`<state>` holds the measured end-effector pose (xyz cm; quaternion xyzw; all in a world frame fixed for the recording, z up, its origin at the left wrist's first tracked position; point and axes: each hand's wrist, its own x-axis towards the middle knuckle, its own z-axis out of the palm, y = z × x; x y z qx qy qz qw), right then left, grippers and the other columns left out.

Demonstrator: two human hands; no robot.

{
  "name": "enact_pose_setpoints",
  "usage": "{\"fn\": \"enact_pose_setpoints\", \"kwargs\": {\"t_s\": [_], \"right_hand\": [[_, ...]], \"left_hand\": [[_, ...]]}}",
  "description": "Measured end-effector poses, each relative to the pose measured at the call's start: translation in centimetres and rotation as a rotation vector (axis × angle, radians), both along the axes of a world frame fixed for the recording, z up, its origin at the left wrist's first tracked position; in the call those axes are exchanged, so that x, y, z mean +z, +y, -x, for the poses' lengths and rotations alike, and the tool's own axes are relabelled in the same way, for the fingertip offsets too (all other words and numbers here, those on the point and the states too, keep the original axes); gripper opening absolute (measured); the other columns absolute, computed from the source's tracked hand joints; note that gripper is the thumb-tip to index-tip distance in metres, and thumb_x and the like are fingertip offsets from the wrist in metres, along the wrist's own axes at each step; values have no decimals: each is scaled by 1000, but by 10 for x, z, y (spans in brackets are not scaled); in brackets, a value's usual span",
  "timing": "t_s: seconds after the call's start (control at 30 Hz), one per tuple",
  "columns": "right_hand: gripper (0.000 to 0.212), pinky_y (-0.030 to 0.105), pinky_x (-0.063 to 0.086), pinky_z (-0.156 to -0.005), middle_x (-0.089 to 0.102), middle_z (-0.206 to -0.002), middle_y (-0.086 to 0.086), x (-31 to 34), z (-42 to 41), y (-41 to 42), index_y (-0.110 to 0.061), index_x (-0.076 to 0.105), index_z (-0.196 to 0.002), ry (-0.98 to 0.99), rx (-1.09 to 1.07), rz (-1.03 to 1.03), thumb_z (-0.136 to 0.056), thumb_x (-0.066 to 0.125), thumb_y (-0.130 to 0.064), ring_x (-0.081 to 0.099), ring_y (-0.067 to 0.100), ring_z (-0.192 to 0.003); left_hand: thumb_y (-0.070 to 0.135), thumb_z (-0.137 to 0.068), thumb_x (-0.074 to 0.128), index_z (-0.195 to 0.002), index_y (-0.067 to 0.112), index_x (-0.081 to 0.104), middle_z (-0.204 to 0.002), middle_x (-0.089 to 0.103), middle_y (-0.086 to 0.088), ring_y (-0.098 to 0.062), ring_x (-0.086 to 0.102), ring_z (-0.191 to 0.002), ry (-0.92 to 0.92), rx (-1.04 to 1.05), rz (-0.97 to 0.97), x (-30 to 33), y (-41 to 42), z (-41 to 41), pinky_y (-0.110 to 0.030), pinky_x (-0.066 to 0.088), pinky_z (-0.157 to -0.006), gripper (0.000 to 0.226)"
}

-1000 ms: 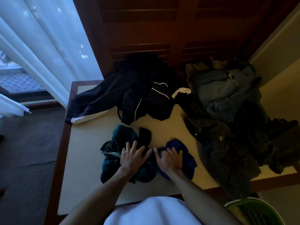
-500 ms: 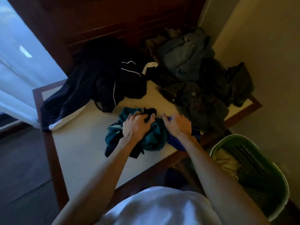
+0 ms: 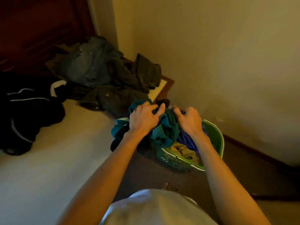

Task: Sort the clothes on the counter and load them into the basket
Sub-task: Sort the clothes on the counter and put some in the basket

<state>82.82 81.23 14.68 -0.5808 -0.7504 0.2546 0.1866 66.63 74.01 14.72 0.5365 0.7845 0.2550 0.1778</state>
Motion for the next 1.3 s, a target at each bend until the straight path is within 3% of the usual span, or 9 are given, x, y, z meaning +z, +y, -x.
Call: {"fn": "enact_pose_setpoints", "kwargs": {"t_s": [0.2, 0.3, 0.43, 0.5, 0.57, 0.67, 0.8, 0.93, 1.3], "right_hand": [[58, 39, 27, -54, 31, -45, 2, -10, -118, 51, -12, 31, -49, 149, -273, -67, -96, 52, -38, 38, 23, -48], [55, 38, 36, -67, 51, -60, 2, -37, -161, 77, -11, 52, -58, 272, -197, -42, -100, 47, -46, 53, 18, -80], [42, 41, 36, -99, 53, -81, 0, -66, -192, 96, -28, 59, -72, 213, -64, 111, -105, 41, -46, 42, 23, -113], [45, 35, 31, -104, 53, -99, 2, -75, -203, 98, -18, 66, -87, 198, -68, 197, -105, 37, -47, 34, 16, -130], [55, 28, 31, -102, 55, -107, 7, -80, -211, 98, -4, 64, -96, 232, -115, 226, -105, 35, -50, 36, 7, -125], [55, 22, 29, -95, 56, -123, 10, -79, -216, 97, -11, 67, -107, 269, -216, 242, -104, 33, -54, 43, 4, -110], [50, 34, 34, -98, 53, -134, 14, -75, -221, 95, -11, 64, -121, 291, -326, 232, -105, 36, -49, 42, 29, -134], [51, 41, 37, -108, 50, -138, 15, -81, -215, 95, -11, 61, -129, 304, -355, 245, -105, 38, -48, 48, 32, -131], [33, 43, 44, -99, 53, -110, 2, -109, -106, 81, -22, 62, -103, 312, -3, 382, -104, 42, -47, 58, 24, -106]], "left_hand": [[66, -101, 37, -135, 23, 65, -143, 56, -7, -33, 55, -127, 14, -84, 10, 2, 77, -85, -44, 46, -96, 62], [70, -99, 33, -135, 22, 64, -139, 57, -8, -33, 55, -126, -41, -88, 27, -1, 107, -108, -45, 46, -95, 67], [70, -100, 29, -135, 24, 62, -135, 58, -9, -34, 51, -128, -131, -90, 32, -4, 137, -128, -46, 41, -99, 66], [68, -101, 28, -138, 24, 59, -137, 56, -9, -33, 48, -131, -161, -94, 36, -7, 148, -136, -46, 39, -101, 66], [68, -101, 27, -143, 25, 54, -142, 53, -9, -33, 44, -135, -206, -102, 33, -14, 158, -143, -48, 37, -105, 66], [67, -102, 24, -145, 24, 51, -144, 49, -12, -34, 40, -139, -274, -173, 64, -37, 175, -153, -50, 36, -110, 67], [64, -103, 22, -146, 31, 44, -147, 40, -15, -38, 41, -138, -325, -288, 247, -75, 182, -157, -50, 35, -114, 58], [70, -100, 17, -153, 28, 40, -157, 38, -11, -33, 34, -147, -325, -288, 351, -104, 171, -137, -52, 29, -120, 71], [52, -108, 29, -143, 21, 55, -148, 53, -7, -24, 45, -140, -338, -23, 195, -91, 90, -58, -34, 33, -114, 53]]}}
